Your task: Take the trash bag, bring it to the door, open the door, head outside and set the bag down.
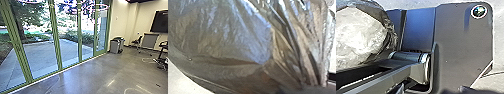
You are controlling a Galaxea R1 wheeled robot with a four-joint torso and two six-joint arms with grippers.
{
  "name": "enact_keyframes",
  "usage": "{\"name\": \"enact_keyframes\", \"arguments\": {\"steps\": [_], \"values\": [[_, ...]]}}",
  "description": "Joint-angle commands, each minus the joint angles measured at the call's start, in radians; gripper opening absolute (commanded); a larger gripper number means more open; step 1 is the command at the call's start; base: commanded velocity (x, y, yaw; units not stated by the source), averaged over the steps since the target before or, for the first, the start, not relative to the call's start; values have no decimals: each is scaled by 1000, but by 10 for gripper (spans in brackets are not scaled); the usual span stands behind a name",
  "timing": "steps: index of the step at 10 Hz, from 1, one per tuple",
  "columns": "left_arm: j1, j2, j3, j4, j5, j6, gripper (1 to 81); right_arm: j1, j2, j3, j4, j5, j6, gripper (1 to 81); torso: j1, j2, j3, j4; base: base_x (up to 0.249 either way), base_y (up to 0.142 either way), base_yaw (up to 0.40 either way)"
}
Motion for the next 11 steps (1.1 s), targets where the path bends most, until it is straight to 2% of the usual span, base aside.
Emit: {"name": "enact_keyframes", "arguments": {"steps": [1, 4, 11], "values": [[-59, -3, 4, 8, 62, 14, 10, 50, 16, 12, -7, -72, -5, 811, 0, 0, 0, 0, 0, 0, 0], [-59, -3, 2, 14, 60, 14, 10, 49, 17, 12, -7, -72, -5, 811, 0, 0, 0, 0, 0, 0, 0], [-59, -1, 4, 20, 60, 14, 10, 47, 16, 12, -4, -70, -5, 811, -1, 0, 0, 0, 104, 0, 0]]}}
